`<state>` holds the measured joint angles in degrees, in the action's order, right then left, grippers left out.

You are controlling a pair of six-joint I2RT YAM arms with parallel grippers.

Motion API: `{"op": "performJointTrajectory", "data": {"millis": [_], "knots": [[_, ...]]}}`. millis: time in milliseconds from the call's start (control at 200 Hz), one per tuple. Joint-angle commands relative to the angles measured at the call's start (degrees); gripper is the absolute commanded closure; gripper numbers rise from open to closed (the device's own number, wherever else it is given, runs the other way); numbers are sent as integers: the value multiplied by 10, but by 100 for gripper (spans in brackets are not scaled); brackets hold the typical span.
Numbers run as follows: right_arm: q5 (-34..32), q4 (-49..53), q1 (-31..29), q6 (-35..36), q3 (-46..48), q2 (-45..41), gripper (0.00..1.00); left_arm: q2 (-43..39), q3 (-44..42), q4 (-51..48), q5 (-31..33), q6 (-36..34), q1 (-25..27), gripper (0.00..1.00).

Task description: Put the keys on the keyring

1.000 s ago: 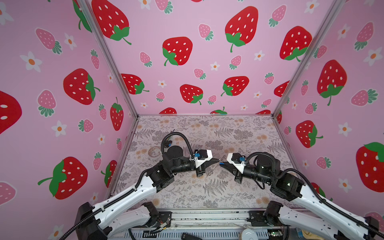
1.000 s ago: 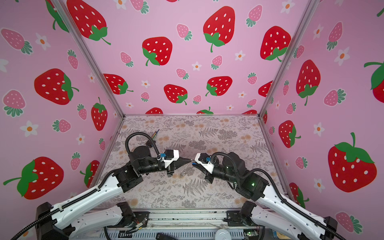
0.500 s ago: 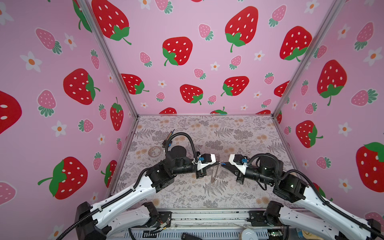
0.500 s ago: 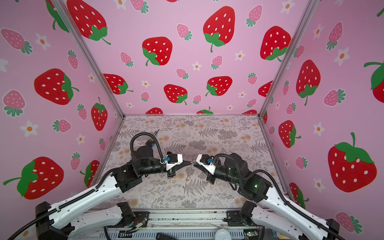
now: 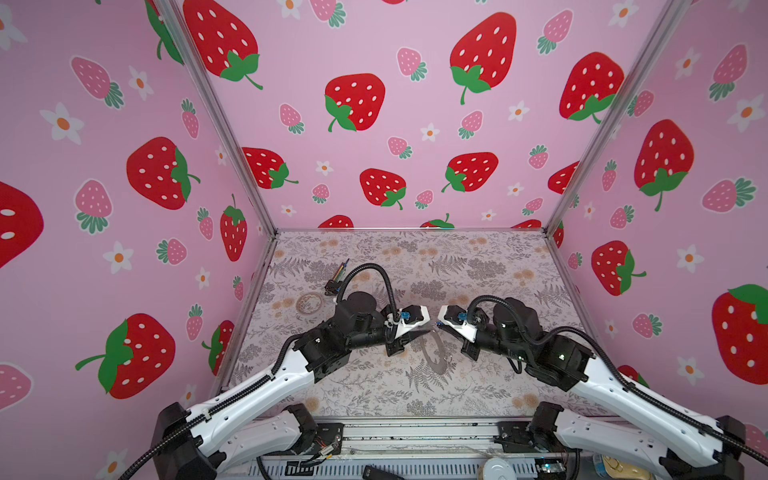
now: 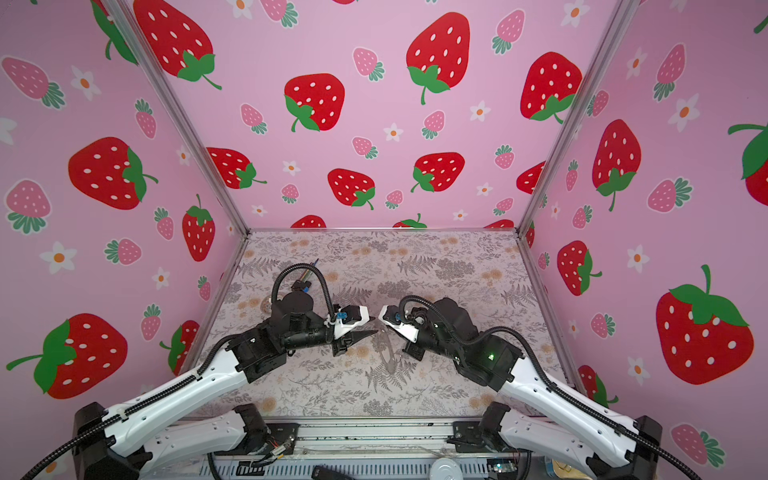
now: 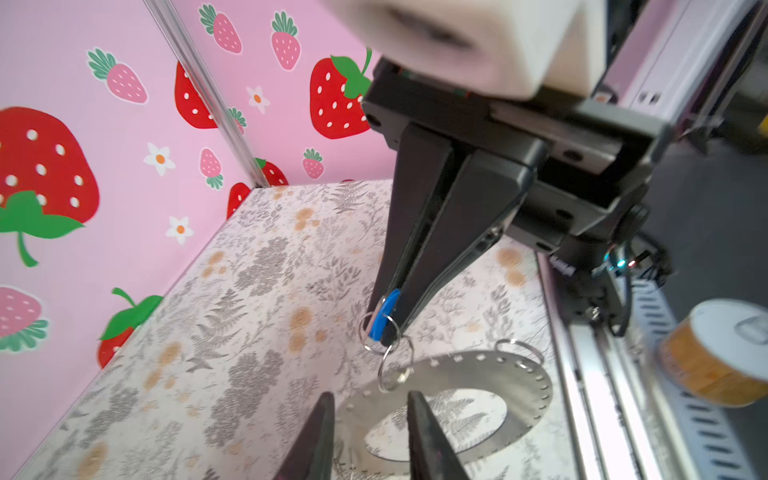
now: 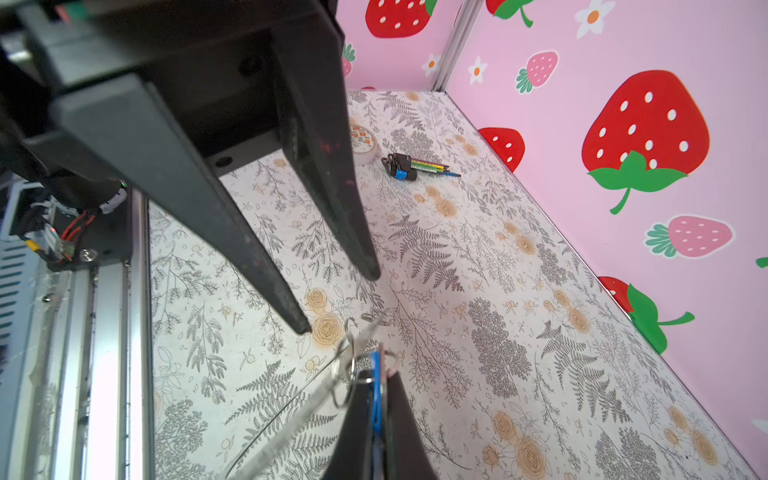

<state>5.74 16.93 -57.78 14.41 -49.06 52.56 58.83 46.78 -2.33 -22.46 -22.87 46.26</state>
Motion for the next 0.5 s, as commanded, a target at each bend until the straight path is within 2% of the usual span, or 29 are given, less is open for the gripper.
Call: {"op": "performJointTrajectory", "data": {"millis": [0,35,125,175,225,285,390,495], "knots": [[0,-41,9,29,-5,50,100,-18,-27,25,32,22,-37,59],[14,-69,17,26,6,73,100,-26,-40,30,41,32,-55,52],[74,-142,43,10,13,152,100,-55,-75,40,94,60,-105,49],[97,-167,51,3,-10,208,100,-75,-94,40,129,78,-137,48],[122,-181,56,-5,-47,262,100,-97,-113,45,166,95,-167,43],[149,-182,57,-11,-104,328,100,-125,-136,57,187,112,-197,39],[175,-166,64,-37,-193,422,100,-157,-172,84,219,135,-220,32],[202,-183,93,-87,-220,466,100,-154,-167,78,225,129,-227,32]]}}
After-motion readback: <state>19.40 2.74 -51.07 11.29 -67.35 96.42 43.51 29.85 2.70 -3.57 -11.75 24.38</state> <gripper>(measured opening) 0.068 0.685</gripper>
